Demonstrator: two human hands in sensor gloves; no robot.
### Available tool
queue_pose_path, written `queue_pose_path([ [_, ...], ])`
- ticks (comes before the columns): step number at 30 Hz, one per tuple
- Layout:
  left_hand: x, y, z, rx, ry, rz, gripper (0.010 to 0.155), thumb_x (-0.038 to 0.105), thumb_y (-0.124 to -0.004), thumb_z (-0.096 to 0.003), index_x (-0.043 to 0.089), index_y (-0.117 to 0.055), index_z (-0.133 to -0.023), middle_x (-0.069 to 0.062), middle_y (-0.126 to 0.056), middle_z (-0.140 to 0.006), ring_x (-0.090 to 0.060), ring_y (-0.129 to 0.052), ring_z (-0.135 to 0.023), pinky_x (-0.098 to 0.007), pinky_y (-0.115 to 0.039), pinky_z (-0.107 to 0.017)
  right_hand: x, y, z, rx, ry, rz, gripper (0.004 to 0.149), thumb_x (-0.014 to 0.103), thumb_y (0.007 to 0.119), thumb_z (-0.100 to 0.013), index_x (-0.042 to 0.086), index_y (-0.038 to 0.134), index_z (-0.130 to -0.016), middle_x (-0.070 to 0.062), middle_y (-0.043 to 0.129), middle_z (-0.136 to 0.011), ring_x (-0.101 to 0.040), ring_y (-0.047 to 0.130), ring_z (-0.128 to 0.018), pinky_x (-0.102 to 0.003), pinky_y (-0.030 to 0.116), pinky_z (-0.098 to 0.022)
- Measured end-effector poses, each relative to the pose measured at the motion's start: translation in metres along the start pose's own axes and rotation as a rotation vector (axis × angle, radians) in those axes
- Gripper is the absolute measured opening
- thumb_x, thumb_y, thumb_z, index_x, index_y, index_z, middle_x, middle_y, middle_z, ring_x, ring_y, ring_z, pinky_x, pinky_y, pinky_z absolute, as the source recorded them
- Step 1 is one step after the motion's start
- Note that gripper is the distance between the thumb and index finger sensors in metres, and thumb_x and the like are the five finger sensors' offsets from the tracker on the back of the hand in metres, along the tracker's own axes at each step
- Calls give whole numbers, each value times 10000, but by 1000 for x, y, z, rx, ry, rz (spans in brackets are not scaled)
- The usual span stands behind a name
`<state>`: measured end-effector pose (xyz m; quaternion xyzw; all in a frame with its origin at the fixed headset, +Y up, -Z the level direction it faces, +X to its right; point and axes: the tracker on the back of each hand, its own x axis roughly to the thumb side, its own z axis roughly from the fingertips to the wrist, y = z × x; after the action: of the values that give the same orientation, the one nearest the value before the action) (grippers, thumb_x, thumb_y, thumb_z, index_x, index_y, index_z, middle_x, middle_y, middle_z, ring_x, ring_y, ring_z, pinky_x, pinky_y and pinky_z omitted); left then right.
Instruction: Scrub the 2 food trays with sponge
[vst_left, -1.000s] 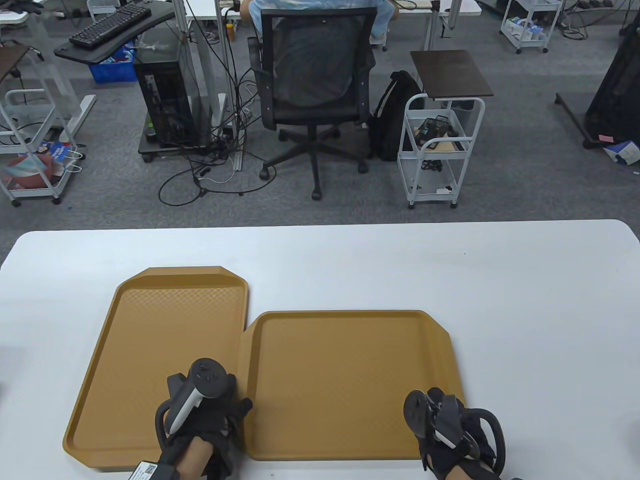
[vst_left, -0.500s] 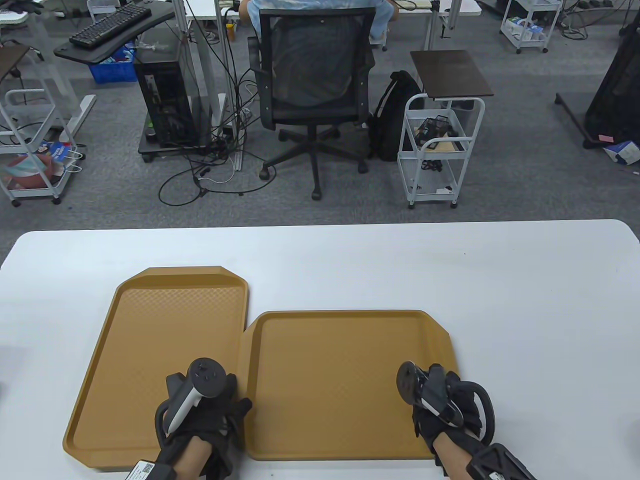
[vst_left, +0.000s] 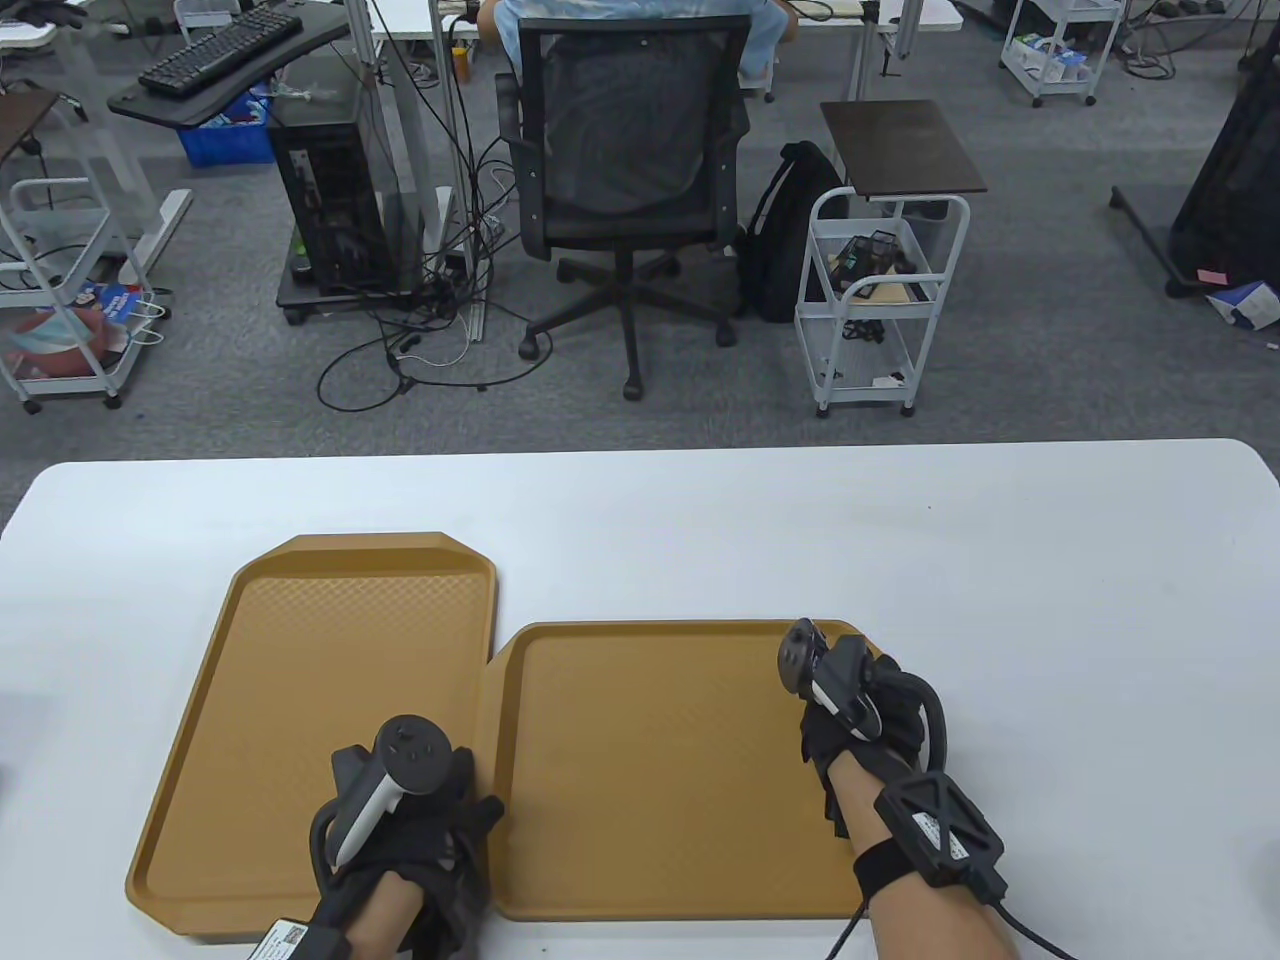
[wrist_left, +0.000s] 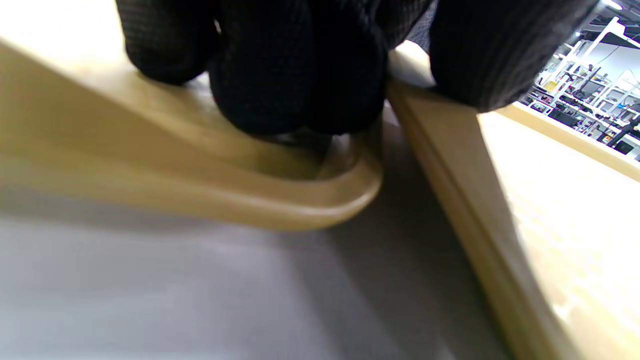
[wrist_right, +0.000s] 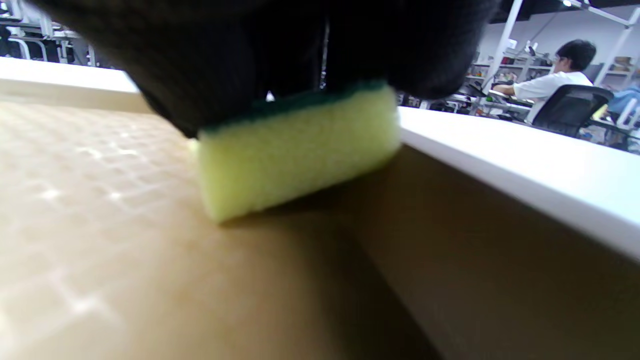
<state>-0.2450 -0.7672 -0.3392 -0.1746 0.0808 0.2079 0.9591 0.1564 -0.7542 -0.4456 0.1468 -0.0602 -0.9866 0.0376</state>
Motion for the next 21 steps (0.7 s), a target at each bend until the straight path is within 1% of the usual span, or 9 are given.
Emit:
queue_pose_path([
  [8, 0, 0, 0, 2, 0, 1, 728, 525, -844, -413, 235, -657, -1054, -16, -966, -647, -288, -965, -511, -512, -757, -559, 6, -3, -23, 0, 43, -57, 511, 339, 901, -458, 265, 788, -951, -43, 668, -1102, -362, 786, -865, -491, 741, -662],
  [14, -1, 0, 0, -2, 0, 8, 727, 522, -848, -411, 236, -661, -1052, -18, -968, -644, -290, -966, -509, -512, -758, -558, 11, -3, -31, 12, 25, -114, 532, 339, 893, -461, 226, 768, -965, -90, 657, -1102, -378, 774, -854, -483, 744, -666],
  [17, -1, 0, -1, -10, 0, 15, 725, 518, -852, -409, 237, -662, -1049, -18, -971, -644, -291, -967, -510, -513, -758, -557, 18, -3, -31, 46, -6, -198, 538, 339, 895, -458, 204, 770, -964, -118, 659, -1093, -386, 794, -828, -489, 758, -642],
  [21, -2, 1, -2, -18, -2, 20, 722, 515, -855, -408, 237, -665, -1047, -20, -975, -640, -292, -971, -506, -512, -760, -556, 40, -5, -25, 56, -88, -275, 544, 349, 902, -449, 188, 780, -954, -131, 663, -1082, -384, 822, -785, -484, 781, -606],
])
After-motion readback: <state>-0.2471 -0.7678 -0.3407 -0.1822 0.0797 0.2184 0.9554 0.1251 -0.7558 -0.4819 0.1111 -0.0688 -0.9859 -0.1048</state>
